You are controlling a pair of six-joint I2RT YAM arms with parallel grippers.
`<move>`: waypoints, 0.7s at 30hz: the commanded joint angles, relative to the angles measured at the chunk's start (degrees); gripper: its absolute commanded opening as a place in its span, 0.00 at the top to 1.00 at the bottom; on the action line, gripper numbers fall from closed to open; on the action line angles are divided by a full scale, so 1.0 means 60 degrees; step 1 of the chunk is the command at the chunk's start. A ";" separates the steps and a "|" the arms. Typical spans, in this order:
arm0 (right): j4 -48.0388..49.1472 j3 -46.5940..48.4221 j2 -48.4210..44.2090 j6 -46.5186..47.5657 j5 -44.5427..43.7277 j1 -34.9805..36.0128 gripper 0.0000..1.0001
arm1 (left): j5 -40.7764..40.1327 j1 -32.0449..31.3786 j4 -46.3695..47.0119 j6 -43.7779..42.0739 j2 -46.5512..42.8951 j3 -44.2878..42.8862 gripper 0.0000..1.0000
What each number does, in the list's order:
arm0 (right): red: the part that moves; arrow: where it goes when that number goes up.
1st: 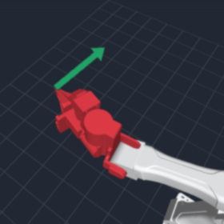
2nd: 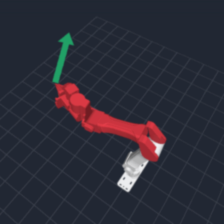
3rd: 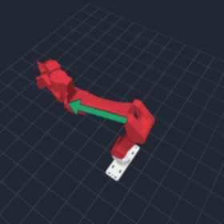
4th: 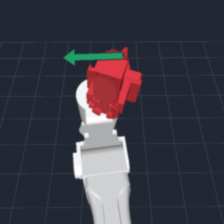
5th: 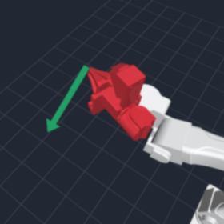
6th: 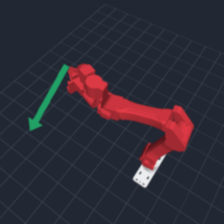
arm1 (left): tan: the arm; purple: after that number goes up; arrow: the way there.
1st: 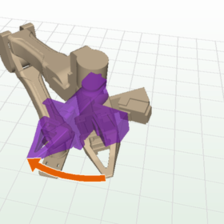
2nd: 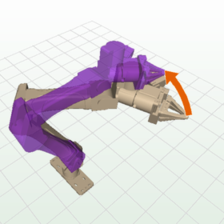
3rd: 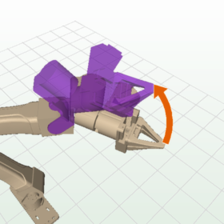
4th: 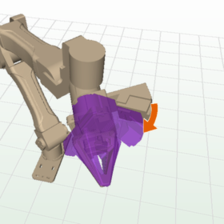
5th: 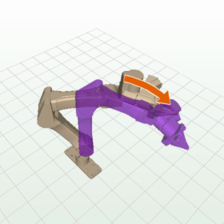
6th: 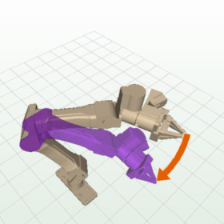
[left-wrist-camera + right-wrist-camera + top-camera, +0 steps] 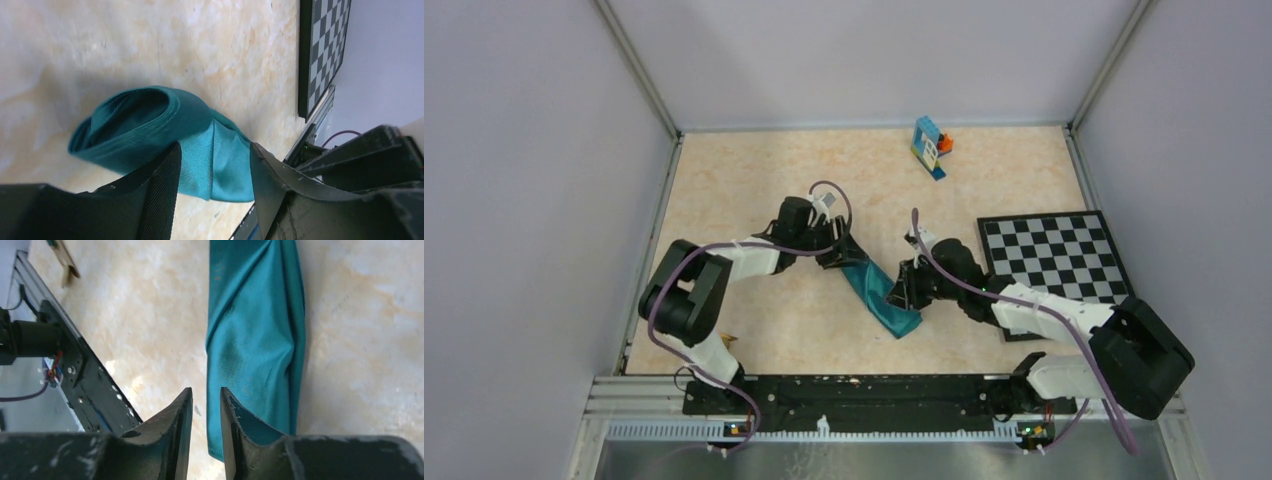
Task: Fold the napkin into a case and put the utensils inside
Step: Turn over the smaller rectangle-folded napkin at the center of the board.
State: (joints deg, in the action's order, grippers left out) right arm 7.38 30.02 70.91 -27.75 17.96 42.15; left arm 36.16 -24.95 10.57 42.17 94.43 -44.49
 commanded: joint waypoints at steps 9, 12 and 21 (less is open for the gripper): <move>-0.0714 -0.1216 -0.0265 -0.0101 -0.0554 -0.0902 0.72 | 0.0001 -0.0138 -0.0394 -0.0675 0.0790 -0.1753 0.33; -0.1446 -0.0556 -0.0744 -0.0022 -0.0583 -0.0653 0.67 | 0.0126 -0.0134 -0.0657 -0.0784 0.0605 -0.2000 0.32; 0.0010 -0.0907 -0.0241 -0.0842 -0.0200 -0.0464 0.61 | -0.0427 0.0032 -0.0879 -0.0953 0.2251 -0.2574 0.32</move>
State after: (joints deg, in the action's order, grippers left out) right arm 1.45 27.35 66.87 -30.22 16.27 39.13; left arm 35.68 -25.15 6.35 38.70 103.24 -57.76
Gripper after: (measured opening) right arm 0.394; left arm 0.682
